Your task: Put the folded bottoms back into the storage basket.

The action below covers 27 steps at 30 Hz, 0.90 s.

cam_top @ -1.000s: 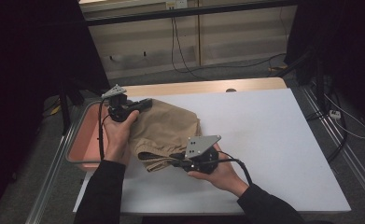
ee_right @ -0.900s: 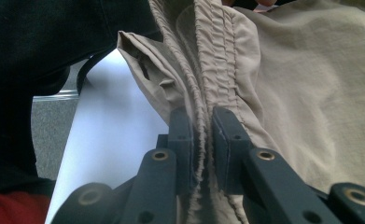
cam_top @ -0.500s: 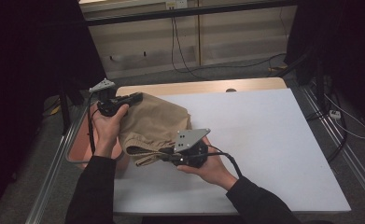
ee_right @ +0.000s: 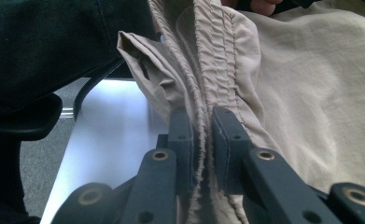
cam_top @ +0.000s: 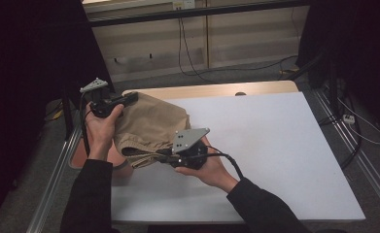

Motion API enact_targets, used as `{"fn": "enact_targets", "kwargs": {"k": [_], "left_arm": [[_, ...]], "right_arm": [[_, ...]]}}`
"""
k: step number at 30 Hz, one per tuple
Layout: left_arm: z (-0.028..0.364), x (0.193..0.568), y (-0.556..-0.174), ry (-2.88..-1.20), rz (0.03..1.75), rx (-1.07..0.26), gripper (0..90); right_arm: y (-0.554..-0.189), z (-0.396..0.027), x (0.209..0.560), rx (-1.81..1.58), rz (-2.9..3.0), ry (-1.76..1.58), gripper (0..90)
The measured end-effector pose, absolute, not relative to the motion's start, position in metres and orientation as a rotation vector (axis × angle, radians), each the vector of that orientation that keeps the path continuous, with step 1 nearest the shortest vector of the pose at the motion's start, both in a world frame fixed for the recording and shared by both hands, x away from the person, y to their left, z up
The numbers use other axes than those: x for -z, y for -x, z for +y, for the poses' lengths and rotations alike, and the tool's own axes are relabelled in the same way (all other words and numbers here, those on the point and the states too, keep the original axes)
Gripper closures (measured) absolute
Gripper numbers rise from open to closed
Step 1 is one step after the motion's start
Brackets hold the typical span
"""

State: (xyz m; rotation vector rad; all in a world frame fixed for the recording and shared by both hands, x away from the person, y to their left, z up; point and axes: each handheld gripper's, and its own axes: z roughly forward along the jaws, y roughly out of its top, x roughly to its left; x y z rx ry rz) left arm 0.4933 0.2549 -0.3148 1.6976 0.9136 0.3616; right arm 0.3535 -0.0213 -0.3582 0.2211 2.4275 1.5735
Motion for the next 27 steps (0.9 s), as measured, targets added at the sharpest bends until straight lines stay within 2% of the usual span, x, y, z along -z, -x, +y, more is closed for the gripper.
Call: {"fn": "enact_targets", "kwargs": {"k": [27], "left_arm": [[0.304, 0.300, -0.492, -1.646, 0.972, -0.433, 86.4]], "right_arm": [[-0.372, 0.023, 0.349, -1.605, 2.444, -0.176, 78.6]]}}
